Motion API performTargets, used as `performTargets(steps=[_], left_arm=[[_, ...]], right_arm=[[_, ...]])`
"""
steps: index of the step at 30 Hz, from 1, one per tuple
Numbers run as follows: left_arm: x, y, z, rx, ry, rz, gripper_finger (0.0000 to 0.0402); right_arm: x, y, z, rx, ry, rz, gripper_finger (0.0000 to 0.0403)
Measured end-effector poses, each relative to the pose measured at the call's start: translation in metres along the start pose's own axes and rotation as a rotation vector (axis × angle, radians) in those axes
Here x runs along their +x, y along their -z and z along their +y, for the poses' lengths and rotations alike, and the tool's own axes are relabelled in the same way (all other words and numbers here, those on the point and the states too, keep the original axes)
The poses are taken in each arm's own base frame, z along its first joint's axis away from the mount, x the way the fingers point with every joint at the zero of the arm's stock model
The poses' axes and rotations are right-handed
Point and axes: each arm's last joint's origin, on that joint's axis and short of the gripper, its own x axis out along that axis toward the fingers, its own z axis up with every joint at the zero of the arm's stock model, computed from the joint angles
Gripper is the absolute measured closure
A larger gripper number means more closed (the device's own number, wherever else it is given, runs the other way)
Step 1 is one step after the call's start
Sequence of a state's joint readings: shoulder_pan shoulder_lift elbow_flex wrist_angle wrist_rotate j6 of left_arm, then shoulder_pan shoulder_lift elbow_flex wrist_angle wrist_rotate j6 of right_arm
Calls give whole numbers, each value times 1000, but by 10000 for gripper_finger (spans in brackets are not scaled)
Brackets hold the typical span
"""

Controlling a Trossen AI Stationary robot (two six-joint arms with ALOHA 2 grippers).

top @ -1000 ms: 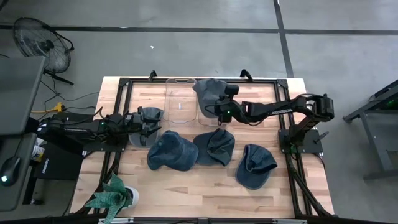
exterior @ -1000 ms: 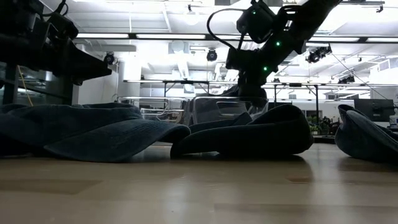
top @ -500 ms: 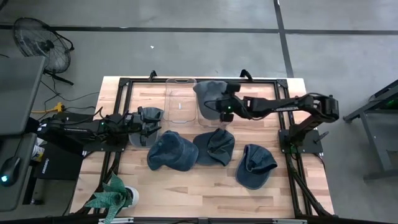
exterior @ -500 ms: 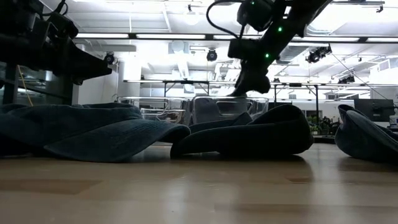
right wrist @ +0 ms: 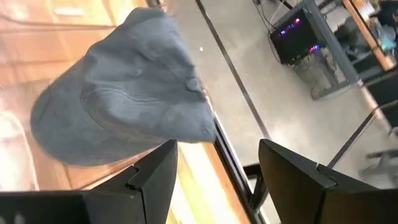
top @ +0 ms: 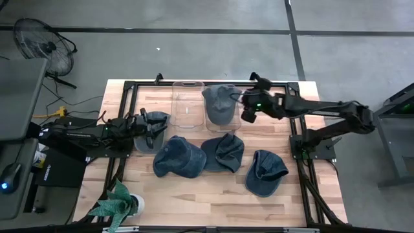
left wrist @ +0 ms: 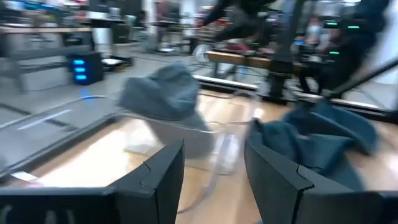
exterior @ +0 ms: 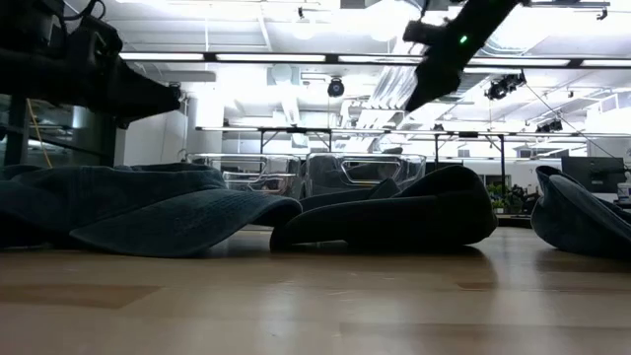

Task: Pick & Place hat
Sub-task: Put the gray cap into the right transparent bin

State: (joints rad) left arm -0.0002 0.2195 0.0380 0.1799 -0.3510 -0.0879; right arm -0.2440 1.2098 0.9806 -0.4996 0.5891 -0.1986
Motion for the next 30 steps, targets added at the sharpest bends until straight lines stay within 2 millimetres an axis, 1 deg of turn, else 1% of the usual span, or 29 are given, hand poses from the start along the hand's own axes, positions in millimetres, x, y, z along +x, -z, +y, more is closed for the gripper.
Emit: performTargets(steps=[4,8,10,15,19,22,26,30], left_arm=[[-1,-5,4,-14,-141,10,236],[-5,-22,8,-108,-304,19,236],[-8,-29,9,-116,-358,55,236],[-20,-53,12,-153,-402,188,236],[-29,-70,14,-243,-473,281,236],[-32,-80,14,-290,-509,340,236],[-30,-83,13,-333,-575,437,236],[-18,-83,10,-350,-631,524,236]], right_arm=[[-21,7,-11,79,-52,-15,182],[-33,16,-17,135,-86,14,182],[-36,20,-18,145,-95,33,182],[-36,24,-16,120,-125,81,182],[-36,29,-15,99,-157,118,182],[-37,32,-15,82,-155,146,182],[-37,32,-15,73,-144,147,182],[-37,32,-15,54,-146,145,182]])
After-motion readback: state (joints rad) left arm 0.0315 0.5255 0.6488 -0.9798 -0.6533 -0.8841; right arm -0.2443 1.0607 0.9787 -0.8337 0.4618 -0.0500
